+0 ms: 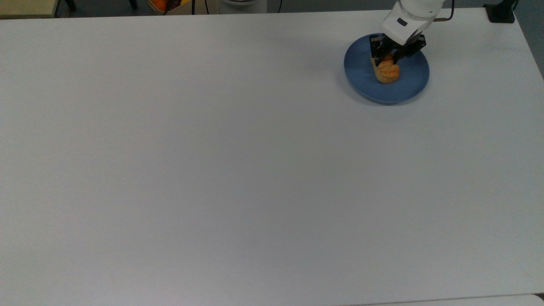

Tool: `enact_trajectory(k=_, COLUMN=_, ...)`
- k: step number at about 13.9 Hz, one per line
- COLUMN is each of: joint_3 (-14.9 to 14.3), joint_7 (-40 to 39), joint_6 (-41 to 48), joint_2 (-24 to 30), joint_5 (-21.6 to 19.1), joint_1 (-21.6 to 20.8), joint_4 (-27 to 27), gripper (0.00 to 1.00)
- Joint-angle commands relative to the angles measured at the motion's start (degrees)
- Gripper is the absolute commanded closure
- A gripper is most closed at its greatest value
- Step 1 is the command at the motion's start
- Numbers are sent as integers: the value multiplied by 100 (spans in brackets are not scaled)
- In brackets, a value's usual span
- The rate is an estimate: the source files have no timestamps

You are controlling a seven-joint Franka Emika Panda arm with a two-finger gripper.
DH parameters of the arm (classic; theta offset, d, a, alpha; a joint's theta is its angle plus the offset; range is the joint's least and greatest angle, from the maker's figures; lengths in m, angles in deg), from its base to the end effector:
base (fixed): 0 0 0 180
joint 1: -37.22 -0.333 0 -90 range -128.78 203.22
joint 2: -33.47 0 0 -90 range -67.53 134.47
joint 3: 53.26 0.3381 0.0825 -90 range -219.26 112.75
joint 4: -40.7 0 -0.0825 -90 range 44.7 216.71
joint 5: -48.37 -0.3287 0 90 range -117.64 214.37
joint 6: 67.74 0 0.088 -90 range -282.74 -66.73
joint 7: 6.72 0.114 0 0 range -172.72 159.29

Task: Put the bread on the table
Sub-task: 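Lower the gripper onto the orange bread roll and close on it, then lift the grasped bread roll up off the blue plate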

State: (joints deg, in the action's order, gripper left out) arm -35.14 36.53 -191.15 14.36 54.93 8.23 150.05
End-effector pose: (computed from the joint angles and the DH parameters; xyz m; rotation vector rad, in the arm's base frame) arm 0.4047 0.4080 0.3727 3.0923 0.1875 -0.0856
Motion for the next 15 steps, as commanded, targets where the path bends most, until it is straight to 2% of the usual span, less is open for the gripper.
enact_trajectory(k=1, joint_3=-37, joint_7=132, joint_6=-42, joint_2=91, joint_5=117, joint_1=-72, joint_4=-18, gripper=65)
enact_trajectory(k=5, joint_3=-37, joint_7=97, joint_6=563, joint_2=214, joint_5=117, joint_1=-37, joint_4=-456, gripper=66)
enact_trajectory(k=8, joint_3=-89, joint_7=-226, joint_6=661, joint_2=162, joint_5=152, joint_1=129, joint_4=-1176, gripper=65)
enact_trajectory(k=10, joint_3=-98, joint_7=-377, joint_6=609, joint_2=-118, joint_5=205, joint_1=375, joint_4=-1905, gripper=65)
enact_trajectory(k=13, joint_3=-238, joint_7=-737, joint_6=469, joint_2=-531, joint_5=616, joint_1=456, joint_4=-2381, gripper=65)
enact_trajectory(k=15, joint_3=-457, joint_7=-800, joint_6=5, joint_2=-813, joint_5=741, joint_1=456, joint_4=-2610, gripper=65)
